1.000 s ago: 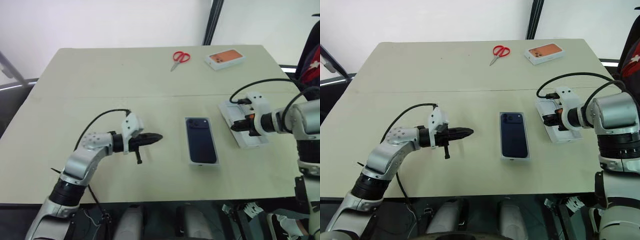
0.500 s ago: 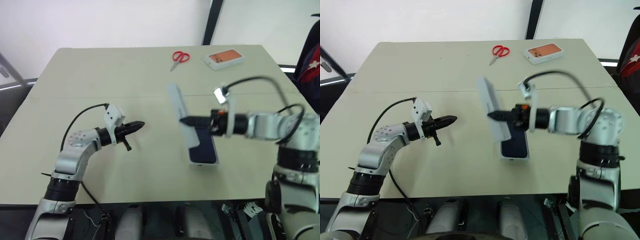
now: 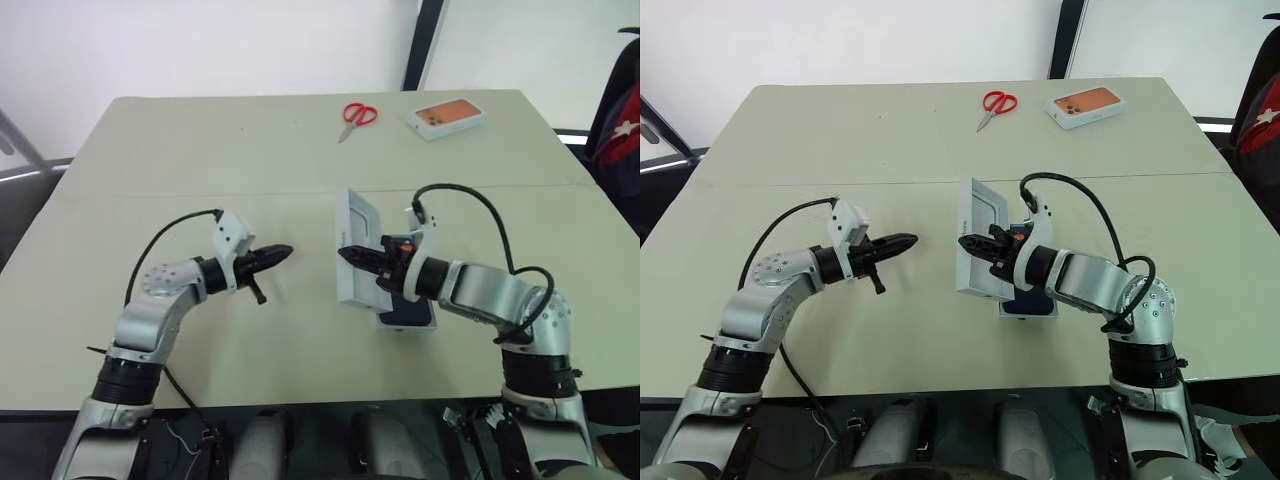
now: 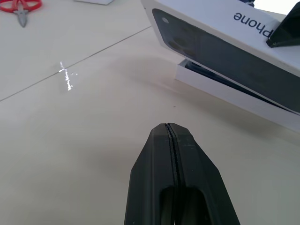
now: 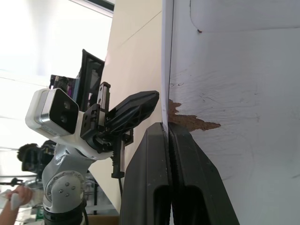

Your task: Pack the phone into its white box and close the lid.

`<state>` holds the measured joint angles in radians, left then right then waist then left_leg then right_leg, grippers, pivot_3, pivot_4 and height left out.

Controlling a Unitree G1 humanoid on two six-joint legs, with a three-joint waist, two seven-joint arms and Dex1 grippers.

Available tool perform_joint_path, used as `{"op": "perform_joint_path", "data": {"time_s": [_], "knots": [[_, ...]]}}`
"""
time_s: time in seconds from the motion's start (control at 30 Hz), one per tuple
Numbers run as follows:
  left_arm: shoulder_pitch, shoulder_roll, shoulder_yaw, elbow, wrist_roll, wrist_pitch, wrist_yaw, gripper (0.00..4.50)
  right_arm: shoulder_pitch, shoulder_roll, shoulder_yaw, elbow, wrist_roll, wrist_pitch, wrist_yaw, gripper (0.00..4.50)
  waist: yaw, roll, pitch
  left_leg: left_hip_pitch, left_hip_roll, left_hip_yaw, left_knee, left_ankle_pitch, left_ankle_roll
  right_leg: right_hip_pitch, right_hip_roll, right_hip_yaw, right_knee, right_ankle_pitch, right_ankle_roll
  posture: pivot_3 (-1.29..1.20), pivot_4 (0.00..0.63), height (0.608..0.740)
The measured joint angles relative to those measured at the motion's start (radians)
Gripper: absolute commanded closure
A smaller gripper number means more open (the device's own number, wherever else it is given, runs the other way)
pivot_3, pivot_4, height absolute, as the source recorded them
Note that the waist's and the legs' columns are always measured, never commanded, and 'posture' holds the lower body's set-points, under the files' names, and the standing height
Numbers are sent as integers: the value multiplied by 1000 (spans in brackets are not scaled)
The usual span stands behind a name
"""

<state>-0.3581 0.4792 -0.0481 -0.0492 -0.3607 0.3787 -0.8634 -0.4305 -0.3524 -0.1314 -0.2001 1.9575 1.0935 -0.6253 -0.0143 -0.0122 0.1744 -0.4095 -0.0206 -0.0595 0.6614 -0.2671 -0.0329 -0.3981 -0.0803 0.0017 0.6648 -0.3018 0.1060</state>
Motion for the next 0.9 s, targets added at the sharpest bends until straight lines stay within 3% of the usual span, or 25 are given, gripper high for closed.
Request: {"op": "perform_joint_path", "data": {"time_s": [0.43,0.7,0.8,0.9], "knots": [[-10,-10,-15,8,8,-1,-6,4500,-17,86,9,-74,-1,-24,68,4480,2,1,0,0,0,0,-1,0,0,-1,1,0,0,0,0,0,150,740],[-13,-22,-17,8,12,0,-3,4500,63,-69,-5,-3,3,56,158,4480,0,1,0,0,0,0,-1,0,0,-1,1,1,0,0,0,0,150,740],[-40,-64,-47,9,19,0,0,4500,60,-141,-15,33,7,88,206,3569,6,1,0,0,0,0,0,0,1,1,0,0,-1,0,0,0,150,740],[-74,-116,-88,11,26,0,7,4500,54,-183,-11,71,6,113,231,2113,4,1,0,0,-1,0,0,-1,1,1,0,0,-1,0,0,0,150,740]]}}
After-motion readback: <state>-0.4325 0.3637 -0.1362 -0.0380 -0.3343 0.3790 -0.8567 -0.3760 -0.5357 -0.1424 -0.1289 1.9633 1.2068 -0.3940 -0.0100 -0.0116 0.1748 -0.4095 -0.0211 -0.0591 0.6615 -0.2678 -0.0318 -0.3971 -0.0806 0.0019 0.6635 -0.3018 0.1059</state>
